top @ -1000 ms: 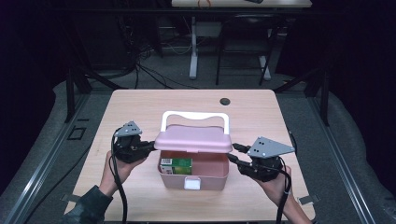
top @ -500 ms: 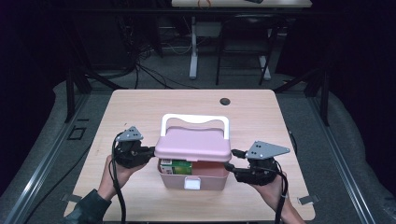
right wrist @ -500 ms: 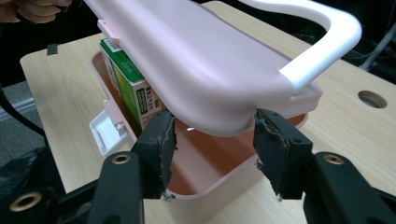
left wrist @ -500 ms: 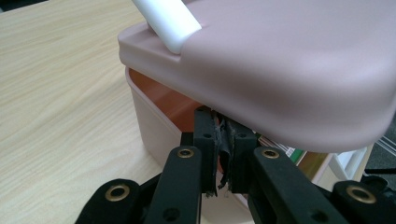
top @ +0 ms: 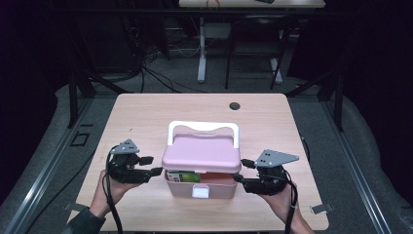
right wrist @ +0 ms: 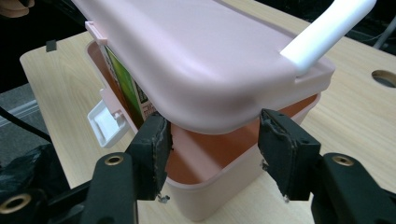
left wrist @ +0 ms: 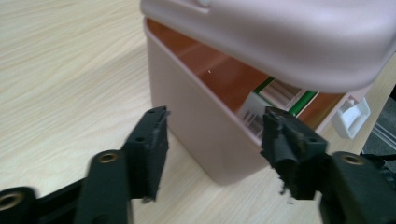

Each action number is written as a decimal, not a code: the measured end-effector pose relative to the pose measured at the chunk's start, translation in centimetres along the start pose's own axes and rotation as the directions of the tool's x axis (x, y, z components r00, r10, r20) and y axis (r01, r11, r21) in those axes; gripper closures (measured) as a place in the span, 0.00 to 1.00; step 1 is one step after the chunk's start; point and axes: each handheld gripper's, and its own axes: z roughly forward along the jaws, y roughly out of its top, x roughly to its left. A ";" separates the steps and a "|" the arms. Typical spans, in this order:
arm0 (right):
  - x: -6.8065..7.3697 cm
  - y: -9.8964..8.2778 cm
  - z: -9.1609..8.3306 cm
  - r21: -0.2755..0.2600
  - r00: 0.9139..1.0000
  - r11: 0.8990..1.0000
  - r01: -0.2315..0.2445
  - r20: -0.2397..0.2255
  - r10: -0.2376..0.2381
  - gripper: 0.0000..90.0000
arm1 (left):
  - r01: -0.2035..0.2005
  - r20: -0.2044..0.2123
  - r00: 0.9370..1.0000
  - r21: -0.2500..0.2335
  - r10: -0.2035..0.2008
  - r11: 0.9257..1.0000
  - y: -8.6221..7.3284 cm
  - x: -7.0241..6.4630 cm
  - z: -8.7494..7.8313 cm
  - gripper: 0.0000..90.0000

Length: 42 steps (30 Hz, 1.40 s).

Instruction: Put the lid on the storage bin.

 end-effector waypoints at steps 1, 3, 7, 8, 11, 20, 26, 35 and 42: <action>0.0 -0.1 0.1 0.004 1.000 1.000 -0.002 0.001 0.002 0.48 | 0.000 -0.012 1.000 0.002 0.000 1.000 -0.2 0.2 -0.2 0.42; 0.0 -0.2 0.2 0.014 1.000 1.000 -0.007 -0.003 0.007 0.47 | 0.003 -0.025 1.000 0.016 -0.003 1.000 -0.7 0.6 -0.4 0.37; 0.1 -0.6 0.4 0.037 1.000 0.999 -0.012 -0.002 0.012 0.45 | 0.015 -0.073 0.997 0.047 -0.011 0.999 -1.5 1.4 0.0 0.30; 0.1 -0.7 0.5 0.046 1.000 0.999 -0.011 -0.005 0.011 0.44 | 0.022 -0.078 0.997 0.059 -0.017 0.998 -1.7 1.6 0.2 0.29; 0.3 -1.1 0.8 0.065 1.000 0.998 -0.006 0.008 0.006 0.39 | 0.035 -0.076 0.997 0.074 -0.029 0.997 -2.0 1.9 0.5 0.26; 0.5 -2.9 1.4 0.138 0.999 0.990 -0.032 0.021 0.029 0.31 | 0.039 -0.115 0.993 0.106 -0.026 0.994 -2.7 2.6 1.3 0.20; -0.2 -3.8 0.9 0.156 0.998 0.987 -0.037 0.046 0.030 0.19 | 0.029 -0.151 0.989 0.113 -0.012 0.993 -3.0 2.9 1.4 0.16; -2.7 -5.8 -0.5 0.192 0.985 0.975 -0.112 0.148 0.084 0.07 | 0.032 -0.254 0.967 0.168 0.012 0.985 -3.9 4.8 2.0 0.03; -4.9 -6.9 -0.4 0.258 0.970 0.953 -0.158 0.224 0.100 0.00 | 0.074 -0.262 0.965 0.187 -0.023 0.979 -4.4 6.2 2.7 0.00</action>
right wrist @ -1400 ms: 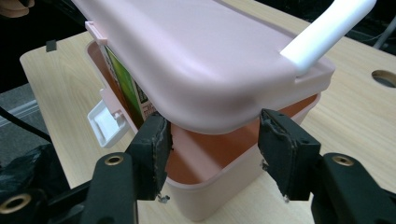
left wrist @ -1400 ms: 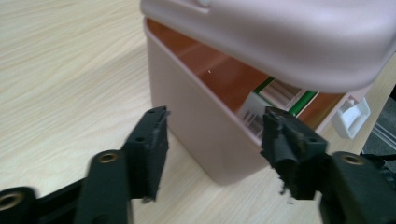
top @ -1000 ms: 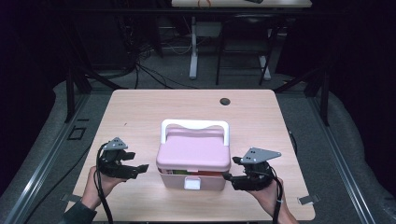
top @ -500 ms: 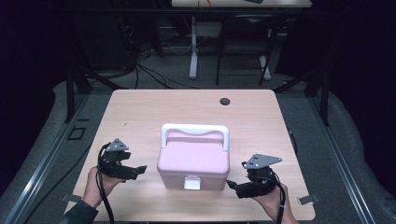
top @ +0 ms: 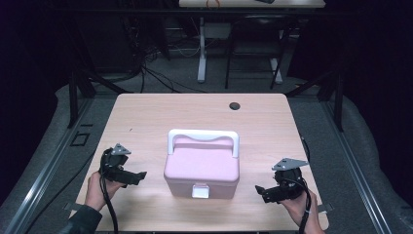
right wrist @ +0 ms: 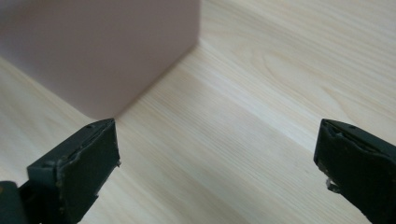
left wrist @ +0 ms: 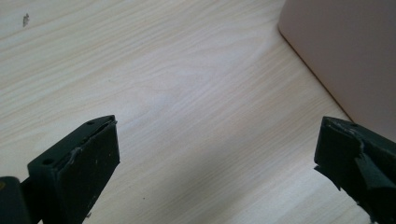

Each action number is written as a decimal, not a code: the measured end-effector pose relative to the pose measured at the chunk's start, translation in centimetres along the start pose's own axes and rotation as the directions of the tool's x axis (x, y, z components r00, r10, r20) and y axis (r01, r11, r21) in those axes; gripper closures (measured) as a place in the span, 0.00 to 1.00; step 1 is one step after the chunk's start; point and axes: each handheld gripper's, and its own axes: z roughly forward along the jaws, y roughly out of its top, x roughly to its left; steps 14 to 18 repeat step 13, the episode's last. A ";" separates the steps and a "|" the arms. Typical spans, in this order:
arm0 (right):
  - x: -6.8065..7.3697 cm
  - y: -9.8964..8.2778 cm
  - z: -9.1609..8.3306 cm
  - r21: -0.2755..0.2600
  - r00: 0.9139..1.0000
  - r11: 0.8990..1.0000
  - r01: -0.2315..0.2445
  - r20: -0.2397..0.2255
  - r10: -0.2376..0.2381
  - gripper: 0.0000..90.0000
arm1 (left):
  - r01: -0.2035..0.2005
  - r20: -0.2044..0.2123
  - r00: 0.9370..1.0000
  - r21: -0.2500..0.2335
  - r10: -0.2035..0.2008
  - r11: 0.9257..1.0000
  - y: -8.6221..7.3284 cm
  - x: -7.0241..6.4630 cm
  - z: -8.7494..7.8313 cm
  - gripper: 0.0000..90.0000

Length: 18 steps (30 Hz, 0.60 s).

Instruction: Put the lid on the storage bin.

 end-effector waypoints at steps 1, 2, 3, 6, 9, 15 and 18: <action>-0.2 -0.1 0.2 0.011 1.000 1.000 -0.005 0.011 0.005 0.00 | 0.000 0.002 1.000 0.004 0.000 1.000 0.0 0.1 0.1 0.00; -0.5 -0.2 0.2 0.018 1.000 1.000 -0.010 0.013 0.010 0.00 | 0.003 0.006 1.000 0.013 -0.003 1.000 -0.1 0.2 0.2 0.00; -0.7 -0.2 0.3 0.018 1.000 1.000 -0.014 0.017 0.014 0.00 | 0.008 0.004 1.000 0.011 -0.008 1.000 -0.1 0.2 0.4 0.00; -1.1 -0.3 0.4 0.028 0.999 0.999 -0.023 0.036 0.022 0.00 | 0.012 0.011 1.000 0.022 -0.012 1.000 -0.2 0.4 0.7 0.00; -1.6 -0.5 0.8 0.045 0.998 0.998 -0.040 0.043 0.038 0.00 | 0.015 0.008 1.000 0.028 -0.015 1.000 -0.3 0.6 1.0 0.00; -2.2 -0.9 1.3 0.075 0.998 0.996 -0.052 0.039 0.049 0.00 | 0.020 0.013 1.000 0.042 -0.020 0.999 -0.3 0.7 1.3 0.00; -2.2 -0.9 1.3 0.075 0.998 0.996 -0.052 0.039 0.049 0.00 | 0.020 0.013 1.000 0.042 -0.020 0.999 -0.3 0.7 1.3 0.00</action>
